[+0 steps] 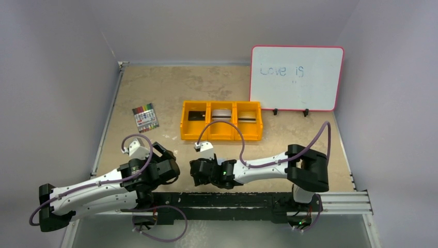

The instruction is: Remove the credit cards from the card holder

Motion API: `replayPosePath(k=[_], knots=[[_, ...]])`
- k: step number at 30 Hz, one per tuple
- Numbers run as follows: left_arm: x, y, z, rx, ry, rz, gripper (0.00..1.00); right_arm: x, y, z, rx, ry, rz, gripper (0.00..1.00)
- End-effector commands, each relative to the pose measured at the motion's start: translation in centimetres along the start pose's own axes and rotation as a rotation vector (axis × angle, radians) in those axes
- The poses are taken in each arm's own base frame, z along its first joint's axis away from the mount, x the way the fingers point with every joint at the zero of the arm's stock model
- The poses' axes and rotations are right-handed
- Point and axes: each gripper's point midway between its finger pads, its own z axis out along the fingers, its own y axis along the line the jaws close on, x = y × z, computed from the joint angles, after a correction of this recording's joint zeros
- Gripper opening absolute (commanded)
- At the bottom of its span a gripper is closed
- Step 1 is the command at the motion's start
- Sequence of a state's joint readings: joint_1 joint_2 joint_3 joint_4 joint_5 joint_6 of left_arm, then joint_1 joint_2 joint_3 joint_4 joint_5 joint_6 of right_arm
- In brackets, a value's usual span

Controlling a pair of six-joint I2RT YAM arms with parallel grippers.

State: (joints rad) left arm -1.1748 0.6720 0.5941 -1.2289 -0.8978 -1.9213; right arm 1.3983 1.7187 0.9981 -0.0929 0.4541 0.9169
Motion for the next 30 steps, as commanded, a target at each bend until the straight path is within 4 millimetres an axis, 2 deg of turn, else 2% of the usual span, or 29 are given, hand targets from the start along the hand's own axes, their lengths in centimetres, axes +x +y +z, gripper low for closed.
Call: replayPosePath(k=[1, 5, 12, 24, 30], knots=[[-1.3, -0.7, -0.5, 0.020, -0.031, -0.039, 0.78, -1.3, 0.2, 0.5, 0.053, -0.037, 0.006, 0.63], [-1.2, -0.9, -0.5, 0.033, -0.029, -0.054, 0.78, -1.4, -1.6, 0.5, 0.156, -0.040, -0.014, 0.63], [-1.2, -1.3, -0.4, 0.043, -0.036, -0.054, 0.78, -0.2, -3.4, 1.3, 0.238, -0.009, -0.088, 0.63], [-1.3, -0.9, -0.4, 0.040, -0.037, -0.051, 0.77, 0.4, -3.0, 1.7, 0.209, 0.010, -0.121, 0.69], [-1.4, -0.8, -0.4, 0.044, -0.037, -0.057, 0.77, 1.6, -4.4, 2.3, 0.276, 0.039, -0.144, 0.62]])
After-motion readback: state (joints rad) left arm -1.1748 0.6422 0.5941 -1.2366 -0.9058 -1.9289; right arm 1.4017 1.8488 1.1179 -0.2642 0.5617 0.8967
